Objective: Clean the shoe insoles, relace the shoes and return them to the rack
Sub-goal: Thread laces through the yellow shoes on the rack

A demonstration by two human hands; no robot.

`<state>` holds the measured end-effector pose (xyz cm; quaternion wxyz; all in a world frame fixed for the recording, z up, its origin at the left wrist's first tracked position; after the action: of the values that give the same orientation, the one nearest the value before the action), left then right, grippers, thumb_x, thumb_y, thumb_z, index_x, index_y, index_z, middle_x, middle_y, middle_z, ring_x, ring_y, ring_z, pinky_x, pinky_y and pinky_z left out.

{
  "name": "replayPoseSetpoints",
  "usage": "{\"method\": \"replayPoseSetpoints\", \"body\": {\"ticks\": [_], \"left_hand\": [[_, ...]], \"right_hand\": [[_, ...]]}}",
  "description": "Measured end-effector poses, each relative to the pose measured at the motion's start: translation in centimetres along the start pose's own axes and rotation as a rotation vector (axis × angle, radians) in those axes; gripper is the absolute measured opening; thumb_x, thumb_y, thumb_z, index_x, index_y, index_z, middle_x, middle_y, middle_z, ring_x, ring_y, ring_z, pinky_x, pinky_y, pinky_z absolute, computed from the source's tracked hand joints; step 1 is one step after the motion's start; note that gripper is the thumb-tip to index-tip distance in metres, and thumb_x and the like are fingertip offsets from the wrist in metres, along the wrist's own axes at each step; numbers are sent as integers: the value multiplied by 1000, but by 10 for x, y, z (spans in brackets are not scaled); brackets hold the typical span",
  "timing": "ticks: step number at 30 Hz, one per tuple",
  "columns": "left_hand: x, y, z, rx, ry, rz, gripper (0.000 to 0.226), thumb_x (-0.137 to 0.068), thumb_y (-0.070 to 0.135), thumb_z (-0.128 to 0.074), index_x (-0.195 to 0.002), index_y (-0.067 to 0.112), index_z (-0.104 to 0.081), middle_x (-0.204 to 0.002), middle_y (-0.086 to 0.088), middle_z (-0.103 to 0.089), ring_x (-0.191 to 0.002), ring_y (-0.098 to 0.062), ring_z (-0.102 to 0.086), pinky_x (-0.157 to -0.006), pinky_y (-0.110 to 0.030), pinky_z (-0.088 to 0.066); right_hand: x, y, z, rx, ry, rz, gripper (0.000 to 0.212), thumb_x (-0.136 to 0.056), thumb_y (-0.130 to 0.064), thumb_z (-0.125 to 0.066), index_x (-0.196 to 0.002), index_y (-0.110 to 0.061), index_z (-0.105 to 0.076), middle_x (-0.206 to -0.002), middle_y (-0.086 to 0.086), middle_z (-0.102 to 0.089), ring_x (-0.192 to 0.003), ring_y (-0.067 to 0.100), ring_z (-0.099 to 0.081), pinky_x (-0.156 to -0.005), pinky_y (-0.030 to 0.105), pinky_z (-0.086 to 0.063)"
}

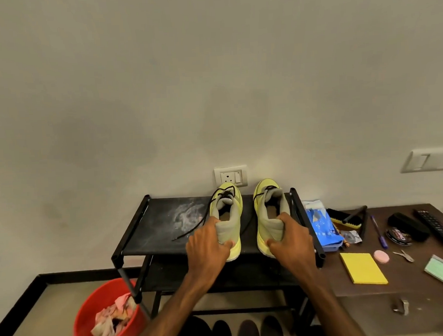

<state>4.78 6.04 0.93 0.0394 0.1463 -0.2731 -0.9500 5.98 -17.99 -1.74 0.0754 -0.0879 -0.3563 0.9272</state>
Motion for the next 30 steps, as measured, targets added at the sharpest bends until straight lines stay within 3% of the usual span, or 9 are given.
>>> {"method": "replayPoseSetpoints", "body": {"ticks": [6, 11, 15, 18, 21, 27, 30], "left_hand": [[10, 8, 2, -69, -14, -52, 58, -79, 40, -84, -123, 19, -52, -122, 0, -66, -110, -23, -65, -85, -37, -55], [21, 10, 4, 5, -22, -79, 67, -83, 29, -81, -135, 19, -41, -133, -2, -58, -119, -26, -61, -90, -41, -56], [36, 10, 2, 36, -32, -97, 88, -82, 17, -82, -150, 18, -27, -148, -5, -45, -131, -26, -53, -102, -41, -53], [51, 21, 9, -6, -20, -106, 94, -79, 16, -84, -152, 16, -24, -153, -7, -36, -139, -25, -42, -110, -37, -47], [57, 43, 22, -89, 32, -146, 85, -78, 15, -82, -146, 13, -32, -156, -12, -31, -143, -29, -35, -116, -38, -39], [51, 87, 37, -38, 123, -311, 46, -77, 10, -74, -120, 15, -57, -136, -6, -50, -131, -26, -47, -109, -37, -45], [41, 99, 32, 45, 120, -342, 35, -81, 7, -71, -113, 14, -61, -126, -3, -56, -122, -21, -50, -101, -30, -47]], "right_hand": [[13, -10, -1, 25, 9, 37, 51, -79, -20, -81, -118, -27, -50, -116, 1, -62, -104, 22, -64, -81, 32, -56], [25, -17, -3, 51, -20, 47, 67, -81, -10, -77, -135, -24, -40, -129, 9, -56, -115, 30, -61, -94, 44, -56], [43, -19, 2, 16, -39, 54, 86, -81, -6, -78, -152, -22, -30, -145, 12, -50, -130, 32, -54, -104, 44, -52], [58, -26, 13, 0, -35, 70, 89, -81, -4, -77, -155, -18, -29, -149, 11, -48, -136, 31, -50, -107, 43, -50], [63, -35, 27, -18, 0, 99, 74, -80, -2, -75, -145, -14, -42, -141, 12, -56, -127, 31, -56, -99, 41, -54], [48, -40, 49, -58, 60, 68, 56, -86, -4, -71, -138, -13, -51, -131, 12, -63, -119, 29, -61, -89, 31, -52], [35, -39, 56, -111, 130, 83, 43, -91, -11, -67, -134, -11, -57, -126, 12, -67, -114, 27, -64, -90, 31, -51]]}}
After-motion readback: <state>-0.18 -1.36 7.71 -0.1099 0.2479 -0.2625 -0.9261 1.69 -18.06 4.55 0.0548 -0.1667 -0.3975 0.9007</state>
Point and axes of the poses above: each hand's wrist, its own x-axis away from the middle knuckle, its own z-axis out of the back of the hand, y = z × x, the point moved 10 cm from there along -x, towards the middle knuckle
